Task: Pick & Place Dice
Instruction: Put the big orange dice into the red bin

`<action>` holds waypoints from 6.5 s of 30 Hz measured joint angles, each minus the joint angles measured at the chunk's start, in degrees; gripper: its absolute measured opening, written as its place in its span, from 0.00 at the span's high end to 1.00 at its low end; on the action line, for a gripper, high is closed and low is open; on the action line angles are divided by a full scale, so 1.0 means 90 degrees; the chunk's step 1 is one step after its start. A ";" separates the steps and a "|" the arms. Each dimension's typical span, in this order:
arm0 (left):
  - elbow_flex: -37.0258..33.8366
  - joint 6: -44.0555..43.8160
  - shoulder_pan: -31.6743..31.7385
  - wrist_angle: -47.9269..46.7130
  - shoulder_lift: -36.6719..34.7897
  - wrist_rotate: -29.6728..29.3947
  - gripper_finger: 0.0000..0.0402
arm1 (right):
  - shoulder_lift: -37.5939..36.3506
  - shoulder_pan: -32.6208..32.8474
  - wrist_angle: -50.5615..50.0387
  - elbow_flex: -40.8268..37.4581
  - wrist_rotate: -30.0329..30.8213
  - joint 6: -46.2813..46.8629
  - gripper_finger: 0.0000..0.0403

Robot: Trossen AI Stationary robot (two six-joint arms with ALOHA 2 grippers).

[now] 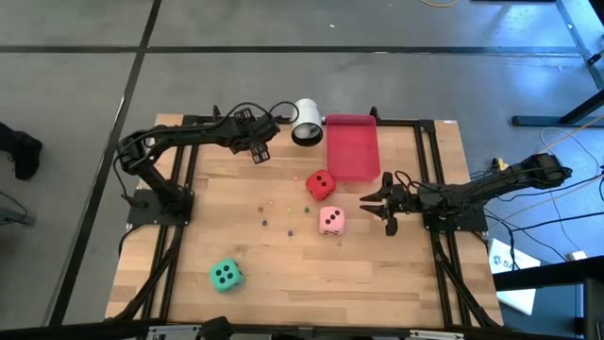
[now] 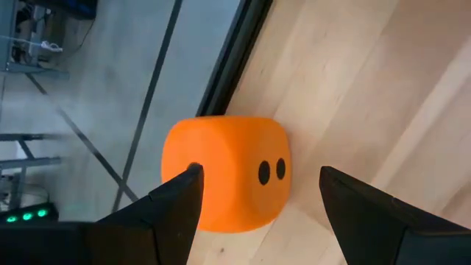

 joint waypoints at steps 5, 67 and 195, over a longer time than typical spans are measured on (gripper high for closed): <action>-0.0322 0.0115 0.0105 0.0610 0.0031 0.0018 0.34 | 0.0000 0.0000 -0.0031 0.0000 0.0005 -0.0048 0.73; -0.0313 0.0700 0.0013 -0.0009 0.0713 -0.0153 1.00 | 0.0000 0.0000 -0.0161 0.0000 0.0022 -0.0227 0.73; -0.0256 0.1485 0.0751 0.0623 0.0170 0.1385 0.35 | 0.0002 0.0000 -0.0562 0.0000 0.0192 -0.0370 0.73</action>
